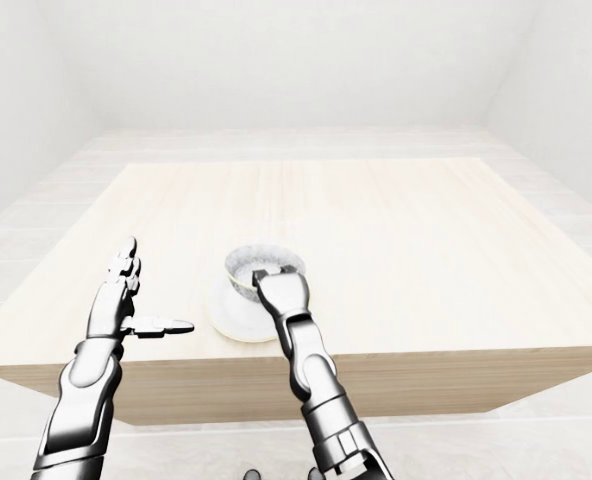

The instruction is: Put the bowl on the plate.

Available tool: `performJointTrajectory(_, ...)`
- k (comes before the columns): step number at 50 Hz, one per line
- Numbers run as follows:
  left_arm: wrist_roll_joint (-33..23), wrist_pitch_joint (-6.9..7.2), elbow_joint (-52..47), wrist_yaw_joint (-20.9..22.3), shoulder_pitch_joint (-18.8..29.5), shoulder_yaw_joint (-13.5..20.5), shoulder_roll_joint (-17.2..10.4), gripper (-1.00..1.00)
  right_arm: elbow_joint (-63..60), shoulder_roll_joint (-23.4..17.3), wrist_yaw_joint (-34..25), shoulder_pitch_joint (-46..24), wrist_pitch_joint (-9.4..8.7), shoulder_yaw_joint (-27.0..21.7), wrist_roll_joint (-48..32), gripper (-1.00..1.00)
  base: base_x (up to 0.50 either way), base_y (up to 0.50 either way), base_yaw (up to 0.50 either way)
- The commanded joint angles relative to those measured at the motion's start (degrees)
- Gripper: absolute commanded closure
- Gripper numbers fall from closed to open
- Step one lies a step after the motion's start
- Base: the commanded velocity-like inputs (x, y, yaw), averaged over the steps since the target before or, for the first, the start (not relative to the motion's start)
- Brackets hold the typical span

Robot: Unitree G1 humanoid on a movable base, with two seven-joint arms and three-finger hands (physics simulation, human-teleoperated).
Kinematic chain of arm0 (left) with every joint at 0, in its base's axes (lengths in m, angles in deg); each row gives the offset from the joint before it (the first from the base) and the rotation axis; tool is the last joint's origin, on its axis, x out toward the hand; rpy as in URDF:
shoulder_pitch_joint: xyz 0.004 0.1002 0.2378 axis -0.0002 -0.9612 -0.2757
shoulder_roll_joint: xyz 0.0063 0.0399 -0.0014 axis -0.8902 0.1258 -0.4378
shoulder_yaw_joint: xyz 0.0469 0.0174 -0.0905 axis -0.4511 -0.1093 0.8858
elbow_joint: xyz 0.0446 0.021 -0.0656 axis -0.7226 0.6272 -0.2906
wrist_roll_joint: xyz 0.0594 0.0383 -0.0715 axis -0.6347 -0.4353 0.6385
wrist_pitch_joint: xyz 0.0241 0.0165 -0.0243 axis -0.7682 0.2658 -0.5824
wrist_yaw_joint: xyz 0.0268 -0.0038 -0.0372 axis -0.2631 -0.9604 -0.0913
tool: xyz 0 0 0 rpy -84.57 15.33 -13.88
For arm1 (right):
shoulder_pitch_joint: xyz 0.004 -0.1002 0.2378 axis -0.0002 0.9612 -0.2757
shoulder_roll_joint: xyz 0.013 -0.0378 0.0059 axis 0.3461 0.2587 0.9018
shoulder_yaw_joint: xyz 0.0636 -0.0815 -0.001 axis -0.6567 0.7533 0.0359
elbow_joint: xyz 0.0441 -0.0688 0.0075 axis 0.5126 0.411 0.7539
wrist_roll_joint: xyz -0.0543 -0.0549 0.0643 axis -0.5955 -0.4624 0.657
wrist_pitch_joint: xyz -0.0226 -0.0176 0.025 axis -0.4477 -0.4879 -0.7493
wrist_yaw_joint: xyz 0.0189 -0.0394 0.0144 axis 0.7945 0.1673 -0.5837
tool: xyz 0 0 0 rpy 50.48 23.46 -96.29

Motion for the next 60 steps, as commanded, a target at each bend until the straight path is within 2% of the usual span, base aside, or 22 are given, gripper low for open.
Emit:
performJointTrajectory(1, 0.1, 0.00, 0.7, -0.1, 0.2, 0.0, -0.1, -1.00, -0.3, 0.2, 1.3, 0.4, 0.00, 0.5, 1.1, 0.68, 0.00, 0.00, 0.00)
performJointTrajectory(4, 0.0, 0.00, 1.0, -0.2, 0.2, -0.1, 0.0, -1.00, 0.0, 0.2, 1.6, 0.3, 0.00, 0.4, 1.2, 0.68, 0.00, 0.00, 0.00)
performJointTrajectory(6, 0.0, 0.00, 0.9, -0.2, 0.2, -0.2, -0.1, -1.00, -0.1, 0.3, 2.0, 0.6, 0.00, 0.4, 1.3, 0.57, 0.00, 0.00, 0.00)
performJointTrajectory(29, -0.2, -0.13, 0.9, -0.4, -0.1, -0.4, 0.1, -1.00, -1.9, 0.4, 2.4, 4.1, 0.00, 2.2, 0.1, 0.73, 0.00, 0.00, 0.00)
performJointTrajectory(38, -0.1, -0.39, 1.5, -0.4, 0.2, -0.3, 0.0, -1.00, -1.2, 0.5, 2.5, 3.8, 0.00, 2.2, -0.1, 0.74, 0.00, 0.00, 0.00)
performJointTrajectory(43, 0.0, -0.45, 1.8, -0.5, 0.4, -0.2, -0.1, -1.00, -1.2, 0.6, 2.3, 3.5, 0.00, 2.0, 0.1, 0.67, 0.00, 0.00, 0.00)
performJointTrajectory(52, 0.1, -0.36, 1.6, -0.4, 0.2, -0.3, -0.1, -1.00, -1.3, 0.6, 2.3, 3.6, 0.00, 2.1, -0.1, 0.20, 0.00, 0.00, 0.00)
performJointTrajectory(54, 0.0, -0.37, 1.6, -0.5, 0.2, -0.3, -0.1, -1.00, -1.7, 0.7, 2.0, 3.7, 0.00, 2.2, -0.1, -0.12, 0.00, 0.00, 0.00)
performJointTrajectory(57, 0.1, -0.17, 1.3, -0.4, 0.2, -0.2, -0.1, -1.00, -1.4, 0.6, 2.2, 3.6, 0.00, 2.1, -0.2, -0.50, 0.00, 0.00, 0.00)
performJointTrajectory(58, 0.1, -0.16, 1.3, -0.4, 0.2, -0.2, -0.1, -1.00, -1.4, 0.6, 2.2, 3.5, 0.00, 2.1, -0.2, -0.50, 0.00, 0.00, 0.00)
performJointTrajectory(60, 0.1, -0.29, 1.4, -0.4, 0.2, -0.2, -0.1, -1.00, -1.6, 0.6, 2.1, 3.5, 0.00, 2.1, -0.3, -0.65, 0.00, 0.00, 0.00)
